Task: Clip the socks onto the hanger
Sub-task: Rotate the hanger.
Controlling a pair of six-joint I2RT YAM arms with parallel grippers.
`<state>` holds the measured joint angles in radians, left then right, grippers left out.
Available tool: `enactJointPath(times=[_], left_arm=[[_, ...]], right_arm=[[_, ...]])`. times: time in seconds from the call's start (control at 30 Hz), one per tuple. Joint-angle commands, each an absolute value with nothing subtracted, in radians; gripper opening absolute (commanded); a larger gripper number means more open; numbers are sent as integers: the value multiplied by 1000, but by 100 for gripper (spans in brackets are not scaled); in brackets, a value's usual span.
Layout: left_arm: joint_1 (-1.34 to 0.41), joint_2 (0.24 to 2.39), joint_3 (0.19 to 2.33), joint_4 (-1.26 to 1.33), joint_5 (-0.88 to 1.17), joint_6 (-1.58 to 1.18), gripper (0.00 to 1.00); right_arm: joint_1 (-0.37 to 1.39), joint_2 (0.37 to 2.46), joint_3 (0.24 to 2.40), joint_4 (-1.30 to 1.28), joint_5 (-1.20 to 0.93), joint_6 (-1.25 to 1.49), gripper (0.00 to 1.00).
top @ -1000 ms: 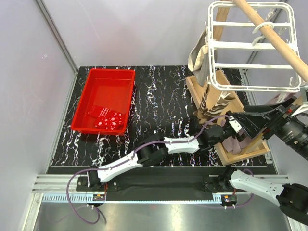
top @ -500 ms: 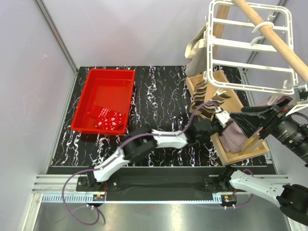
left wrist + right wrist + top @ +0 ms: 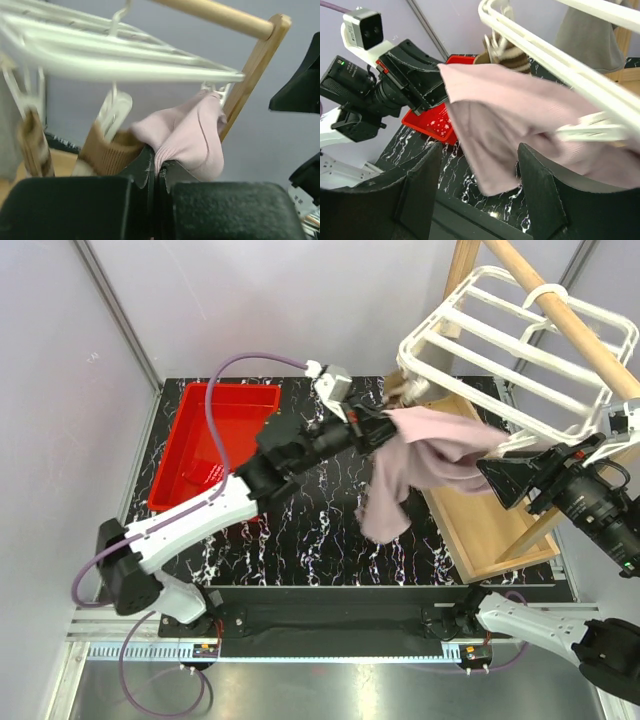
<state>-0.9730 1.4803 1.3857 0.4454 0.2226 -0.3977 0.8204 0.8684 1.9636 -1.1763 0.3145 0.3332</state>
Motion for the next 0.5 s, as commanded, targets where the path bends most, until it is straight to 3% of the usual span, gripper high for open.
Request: enactJointPath(times=[0.0,0.47], left_arm=[[-890,1407,1290,263,307,-508,0],[-569,1247,1304,-112,224,-492,0]], right_arm=[[824,902,1996,-1176,362,325,68],[824,946,1875,-1155,494,295,64]])
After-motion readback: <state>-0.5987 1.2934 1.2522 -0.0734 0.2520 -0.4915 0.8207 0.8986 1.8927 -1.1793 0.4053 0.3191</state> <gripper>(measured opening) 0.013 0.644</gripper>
